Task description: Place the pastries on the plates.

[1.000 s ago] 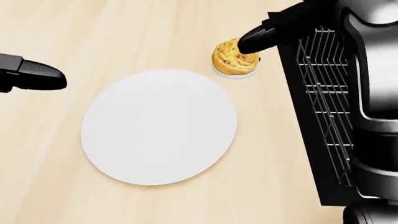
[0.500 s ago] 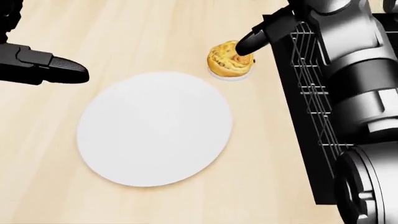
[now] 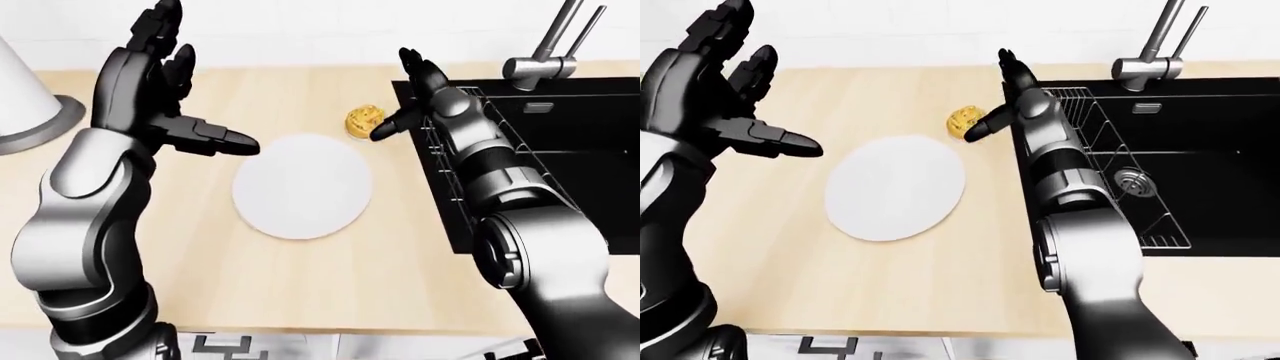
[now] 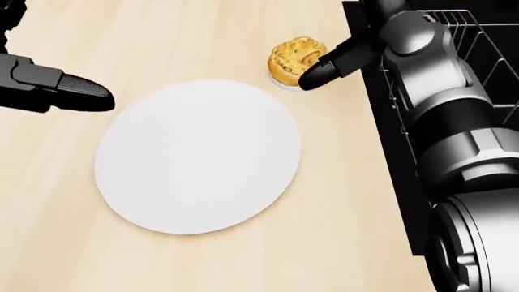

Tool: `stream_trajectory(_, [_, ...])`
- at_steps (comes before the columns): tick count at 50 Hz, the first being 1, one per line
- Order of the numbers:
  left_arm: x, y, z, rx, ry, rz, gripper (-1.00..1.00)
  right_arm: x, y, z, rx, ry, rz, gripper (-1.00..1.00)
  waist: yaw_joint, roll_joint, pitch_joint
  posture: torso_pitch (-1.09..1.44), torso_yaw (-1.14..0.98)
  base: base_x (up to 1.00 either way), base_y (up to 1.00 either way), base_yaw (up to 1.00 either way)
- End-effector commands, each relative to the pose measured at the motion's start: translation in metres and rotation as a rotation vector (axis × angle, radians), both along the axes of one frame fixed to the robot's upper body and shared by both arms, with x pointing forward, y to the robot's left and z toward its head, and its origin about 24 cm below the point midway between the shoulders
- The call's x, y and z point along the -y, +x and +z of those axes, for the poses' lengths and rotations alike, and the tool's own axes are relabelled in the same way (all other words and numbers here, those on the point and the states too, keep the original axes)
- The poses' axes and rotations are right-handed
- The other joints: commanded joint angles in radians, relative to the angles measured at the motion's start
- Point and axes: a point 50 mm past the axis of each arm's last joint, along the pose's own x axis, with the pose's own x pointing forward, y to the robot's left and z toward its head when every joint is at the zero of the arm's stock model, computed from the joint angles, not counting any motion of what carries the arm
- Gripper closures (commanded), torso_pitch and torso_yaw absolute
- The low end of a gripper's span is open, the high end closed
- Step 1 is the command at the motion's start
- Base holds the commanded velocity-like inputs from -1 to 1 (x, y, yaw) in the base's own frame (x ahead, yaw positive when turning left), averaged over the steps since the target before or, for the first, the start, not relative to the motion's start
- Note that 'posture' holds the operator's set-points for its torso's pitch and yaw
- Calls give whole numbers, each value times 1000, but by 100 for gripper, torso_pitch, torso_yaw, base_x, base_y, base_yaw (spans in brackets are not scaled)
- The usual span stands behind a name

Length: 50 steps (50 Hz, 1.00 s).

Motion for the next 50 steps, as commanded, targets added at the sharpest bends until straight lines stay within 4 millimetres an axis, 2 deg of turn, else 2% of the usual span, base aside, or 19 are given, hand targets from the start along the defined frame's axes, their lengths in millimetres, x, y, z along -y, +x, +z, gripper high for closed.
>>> stream_trajectory(1, [-2,-7,15,83,7,11,-100,-4,-1,35,133,3,2,-100,0,0,-31,13,0,0,0,0])
stream_trajectory(5, [-2,-7,15,79,5,15,-100,-5,-1,36,149,12,-8,-98,0,2,-13,16,0,0,0,0])
stream_trajectory(9, [-2,-8,16,81,7,13,-100,-5,0,33,148,10,-9,-76,-1,1,0,18,0,0,0,0])
stream_trajectory(11, [0,-10,16,82,10,9,-100,-5,0,32,152,14,-13,-80,-1,0,4,19,0,0,0,0])
stream_trajectory(16, [1,-13,19,91,12,-4,-100,-9,0,33,164,12,-18,-71,-3,-1,10,19,0,0,0,0])
stream_trajectory(28, [-4,-17,20,94,1,1,-100,-26,1,18,139,-21,5,-60,-5,3,10,19,0,0,0,0])
stream_trajectory(39, [-6,-19,18,89,2,3,-100,-37,1,9,139,-50,11,-60,-6,6,9,19,0,0,0,0])
stream_trajectory(42, [-8,-20,19,90,1,7,-100,-41,0,2,130,-55,16,-45,-6,7,10,19,0,0,0,0])
stream_trajectory(50, [-10,-22,21,93,-11,4,-100,-45,0,-1,134,-101,23,-16,-9,8,9,19,0,0,0,0])
